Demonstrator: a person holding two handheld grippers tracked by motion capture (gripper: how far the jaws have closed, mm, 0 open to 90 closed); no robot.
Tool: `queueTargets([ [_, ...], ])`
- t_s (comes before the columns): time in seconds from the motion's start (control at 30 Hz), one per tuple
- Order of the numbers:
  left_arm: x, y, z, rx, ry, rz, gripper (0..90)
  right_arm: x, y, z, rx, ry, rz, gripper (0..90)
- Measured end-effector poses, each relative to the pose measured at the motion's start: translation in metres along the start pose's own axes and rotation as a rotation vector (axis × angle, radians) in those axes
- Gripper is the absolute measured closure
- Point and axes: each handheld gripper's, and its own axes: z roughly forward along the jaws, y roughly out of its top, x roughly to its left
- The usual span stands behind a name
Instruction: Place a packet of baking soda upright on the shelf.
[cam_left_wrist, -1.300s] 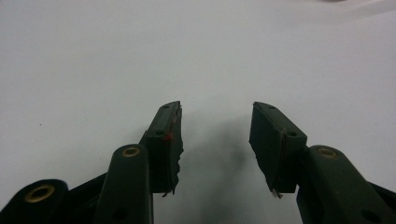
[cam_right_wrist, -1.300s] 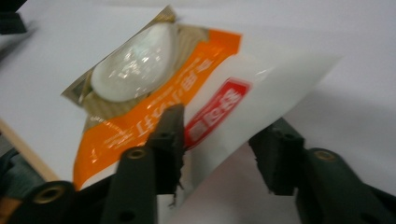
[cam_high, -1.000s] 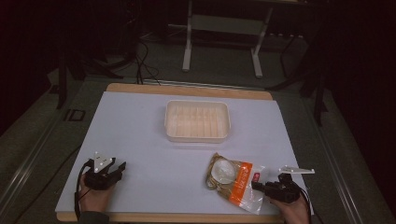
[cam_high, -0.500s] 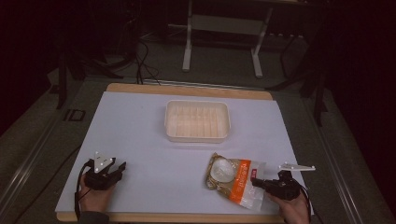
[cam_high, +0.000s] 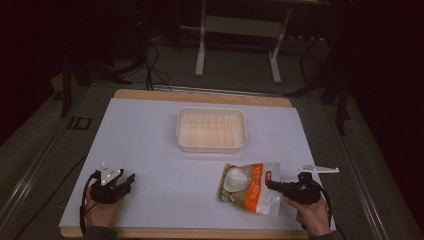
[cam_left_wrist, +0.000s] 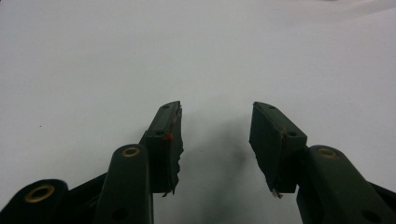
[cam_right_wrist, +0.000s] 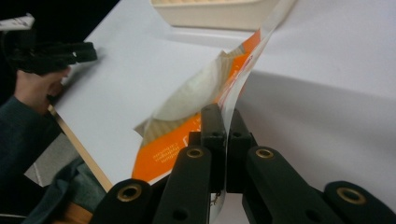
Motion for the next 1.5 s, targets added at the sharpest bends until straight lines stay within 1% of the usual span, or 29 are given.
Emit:
queueTargets([
  [0.07,0.000,0.000,0.000,0.000,0.000,0.000,53.5,0.004,0.007,0.001,-0.007,0.012,-0.010,90.0],
  [0.13,0.000,0.000,0.000,0.000,0.000,0.000,53.5,0.005,0.009,0.002,-0.010,0.016,-0.012,90.0],
  [0.27,0.000,0.000,0.000,0.000,0.000,0.000,53.5,0.013,0.019,0.006,-0.025,0.041,-0.015,90.0],
  [0.43,0.000,0.000,0.000,-0.002,0.000,0.000,53.5,0.019,0.028,0.010,-0.037,0.057,-0.027,90.0],
  [0.63,0.000,0.000,0.000,-0.003,0.000,-0.001,53.5,0.030,0.040,0.017,-0.044,0.078,-0.042,90.0],
  [0.87,0.000,0.000,0.000,-0.005,-0.001,-0.003,53.5,0.041,0.049,0.025,-0.050,0.098,-0.059,90.0],
  [1.17,0.000,0.000,0.000,-0.004,0.000,-0.004,53.5,0.046,0.058,0.027,-0.065,0.099,-0.069,90.0],
  [1.5,0.000,0.000,0.000,-0.002,0.000,-0.004,53.5,0.049,0.067,0.022,-0.075,0.080,-0.084,90.0],
])
